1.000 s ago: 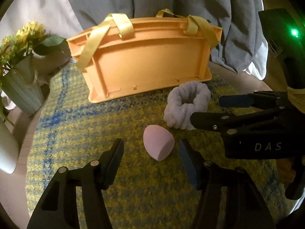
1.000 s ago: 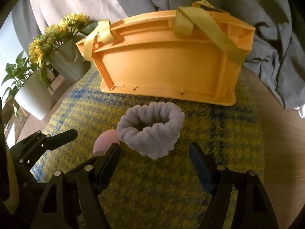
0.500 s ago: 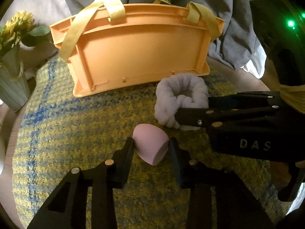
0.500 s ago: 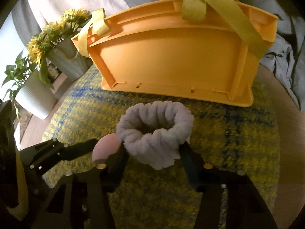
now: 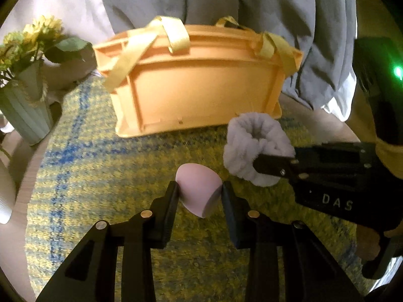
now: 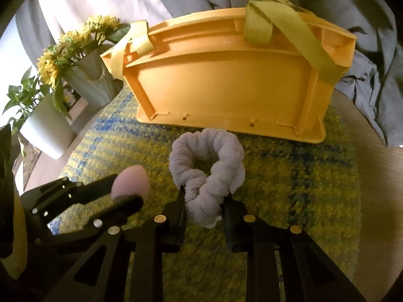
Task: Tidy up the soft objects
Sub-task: 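Grasp the pink sponge with the left gripper while the right gripper grasps the lavender scrunchie, then carry the pink sponge in the left gripper while the right carries the scrunchie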
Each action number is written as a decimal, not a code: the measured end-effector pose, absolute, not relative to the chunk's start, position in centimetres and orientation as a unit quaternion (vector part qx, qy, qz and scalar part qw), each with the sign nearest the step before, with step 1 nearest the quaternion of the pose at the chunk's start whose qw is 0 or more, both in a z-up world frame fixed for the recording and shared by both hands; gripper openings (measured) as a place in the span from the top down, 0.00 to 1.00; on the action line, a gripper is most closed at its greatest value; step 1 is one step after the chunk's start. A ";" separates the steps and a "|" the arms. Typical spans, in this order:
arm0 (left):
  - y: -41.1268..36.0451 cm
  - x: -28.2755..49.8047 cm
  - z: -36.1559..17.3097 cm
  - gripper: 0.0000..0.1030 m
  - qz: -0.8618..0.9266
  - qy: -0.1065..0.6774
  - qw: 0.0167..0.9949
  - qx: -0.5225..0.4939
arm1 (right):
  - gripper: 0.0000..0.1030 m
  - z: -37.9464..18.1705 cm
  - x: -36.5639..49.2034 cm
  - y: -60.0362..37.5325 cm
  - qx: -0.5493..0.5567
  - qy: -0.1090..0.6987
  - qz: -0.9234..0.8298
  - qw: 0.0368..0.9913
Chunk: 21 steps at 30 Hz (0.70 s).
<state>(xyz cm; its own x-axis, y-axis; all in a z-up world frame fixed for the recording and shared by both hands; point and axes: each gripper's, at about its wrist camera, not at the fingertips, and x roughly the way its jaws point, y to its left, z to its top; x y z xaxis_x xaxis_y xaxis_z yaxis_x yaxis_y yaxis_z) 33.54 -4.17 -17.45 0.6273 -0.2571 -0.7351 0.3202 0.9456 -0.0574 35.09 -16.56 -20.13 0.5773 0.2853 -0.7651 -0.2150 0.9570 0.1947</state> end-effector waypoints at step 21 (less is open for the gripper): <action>-2.3 31.7 -9.6 0.67 -0.142 0.296 0.944 0.027 | 0.76 -13.8 31.7 -17.0 0.057 0.356 0.092 0.928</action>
<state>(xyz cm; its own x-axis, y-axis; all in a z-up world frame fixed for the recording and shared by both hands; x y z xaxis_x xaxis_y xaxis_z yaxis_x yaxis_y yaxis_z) 31.69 -2.35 -9.56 0.7842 -0.2522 -0.5669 0.2840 0.9583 -0.0335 31.66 -17.04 -13.79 0.7295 0.2114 -0.6504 -0.1309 0.9766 0.1706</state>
